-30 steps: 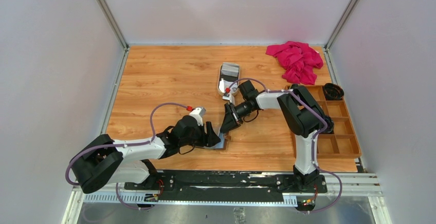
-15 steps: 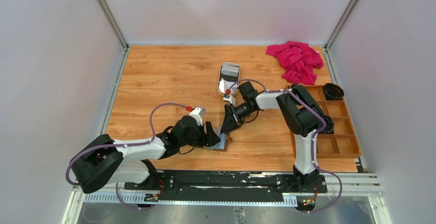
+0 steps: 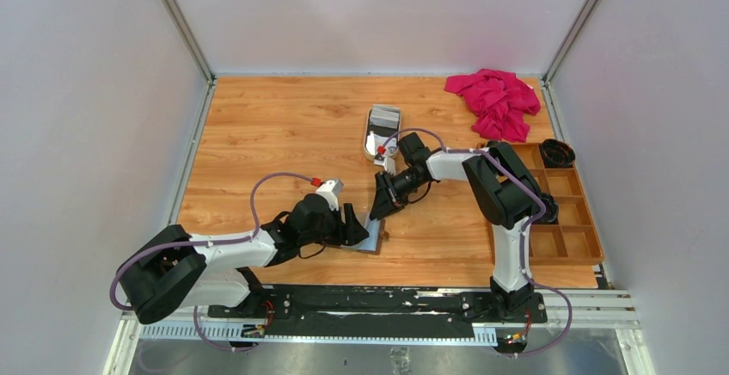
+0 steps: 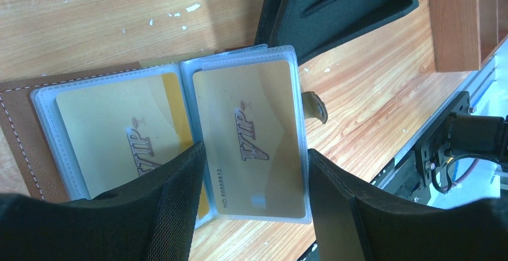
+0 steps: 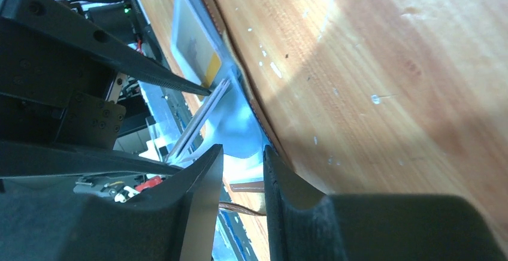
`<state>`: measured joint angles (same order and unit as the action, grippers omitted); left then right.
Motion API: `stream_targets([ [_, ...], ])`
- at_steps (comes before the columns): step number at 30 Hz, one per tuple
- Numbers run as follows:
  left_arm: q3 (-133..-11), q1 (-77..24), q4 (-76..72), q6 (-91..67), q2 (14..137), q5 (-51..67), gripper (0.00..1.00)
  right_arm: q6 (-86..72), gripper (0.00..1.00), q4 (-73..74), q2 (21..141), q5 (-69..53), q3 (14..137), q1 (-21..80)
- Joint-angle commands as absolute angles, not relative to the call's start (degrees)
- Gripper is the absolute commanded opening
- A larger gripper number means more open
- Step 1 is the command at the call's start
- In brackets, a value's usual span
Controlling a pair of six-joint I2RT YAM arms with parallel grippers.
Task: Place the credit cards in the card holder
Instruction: Turn over the card slot in the card holder.
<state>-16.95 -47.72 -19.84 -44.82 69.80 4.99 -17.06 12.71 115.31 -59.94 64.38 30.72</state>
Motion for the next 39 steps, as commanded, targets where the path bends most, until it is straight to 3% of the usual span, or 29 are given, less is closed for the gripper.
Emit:
stream_targets([
  [1, -16.0, -47.0, -20.2, -45.4, 69.3, 4.3, 0.62, -14.1, 0.34, 16.6, 115.8, -55.0, 65.9, 30.7],
  [17, -14.1, -45.9, -19.1, -46.4, 64.9, 1.6, 0.58, -9.6, 0.34, 20.5, 116.3, -50.0, 67.3, 32.0],
  [39, -18.5, -45.4, 2.9, -41.8, 56.4, -10.7, 0.56, -7.7, 0.33, 22.1, 116.4, -49.4, 68.3, 32.8],
])
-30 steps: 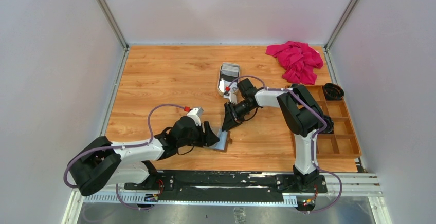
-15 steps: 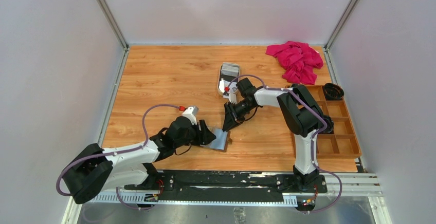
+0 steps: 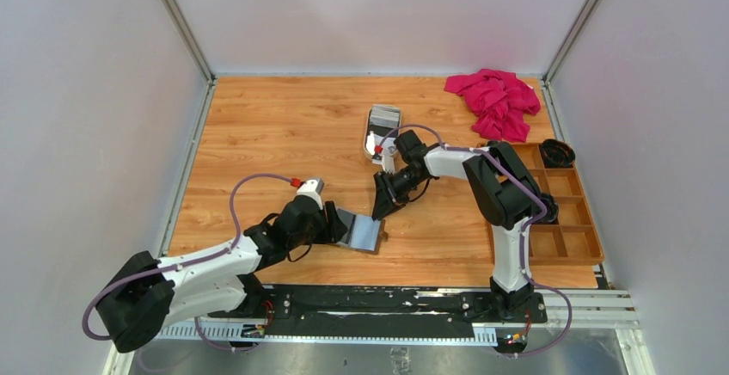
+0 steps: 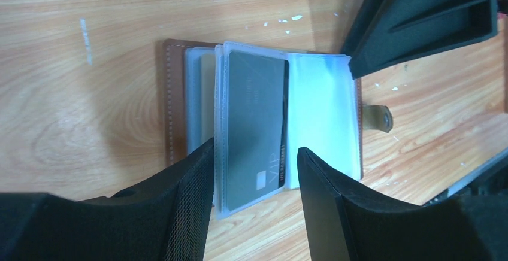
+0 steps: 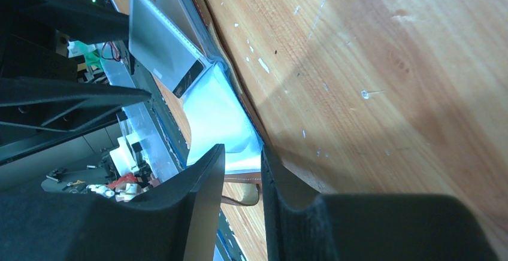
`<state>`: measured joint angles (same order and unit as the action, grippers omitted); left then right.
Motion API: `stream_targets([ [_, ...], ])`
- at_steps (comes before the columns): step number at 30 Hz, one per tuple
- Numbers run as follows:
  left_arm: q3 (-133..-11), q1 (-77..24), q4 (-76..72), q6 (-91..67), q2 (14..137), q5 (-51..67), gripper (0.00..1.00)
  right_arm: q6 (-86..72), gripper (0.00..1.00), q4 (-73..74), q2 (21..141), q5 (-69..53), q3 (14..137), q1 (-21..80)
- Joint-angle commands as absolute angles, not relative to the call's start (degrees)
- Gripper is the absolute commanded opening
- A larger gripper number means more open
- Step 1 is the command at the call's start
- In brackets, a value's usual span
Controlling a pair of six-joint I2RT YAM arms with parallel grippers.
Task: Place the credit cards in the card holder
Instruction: Turn over the card slot in the card holder.
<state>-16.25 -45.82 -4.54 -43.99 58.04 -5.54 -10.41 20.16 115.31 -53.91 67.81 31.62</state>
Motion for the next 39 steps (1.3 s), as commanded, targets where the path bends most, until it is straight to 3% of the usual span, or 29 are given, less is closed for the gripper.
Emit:
stream_targets([
  [1, -18.9, -45.4, 4.1, -41.4, 56.1, -11.5, 0.55, -7.5, 0.33, 22.3, 116.3, -49.4, 68.4, 32.8],
  [12, -22.8, -45.4, 15.2, -35.8, 47.9, -15.6, 0.55, 5.0, 0.46, 28.7, 110.9, -46.4, 71.1, 33.0],
  [20, -20.2, -45.4, 13.3, -31.9, 38.1, -13.6, 0.74, 23.9, 0.48, 38.2, 100.2, -42.8, 72.1, 32.0],
  [32, -17.9, -45.1, 11.8, -30.7, 32.7, -12.9, 1.00, 36.8, 0.49, 41.1, 80.4, -43.6, 72.3, 26.9],
  [33, -17.9, -45.1, 11.6, -30.7, 33.1, -12.9, 1.00, 38.5, 0.52, 41.1, 78.8, -43.5, 72.4, 26.9],
  [36, -17.7, -44.3, 10.7, -31.0, 35.1, -12.4, 1.00, 42.3, 0.79, 40.7, 75.5, -42.5, 72.3, 26.9],
  [39, -17.1, -42.5, 8.4, -31.8, 38.1, -9.9, 1.00, 42.8, 0.87, 43.3, 77.2, -45.0, 73.9, 26.9],
])
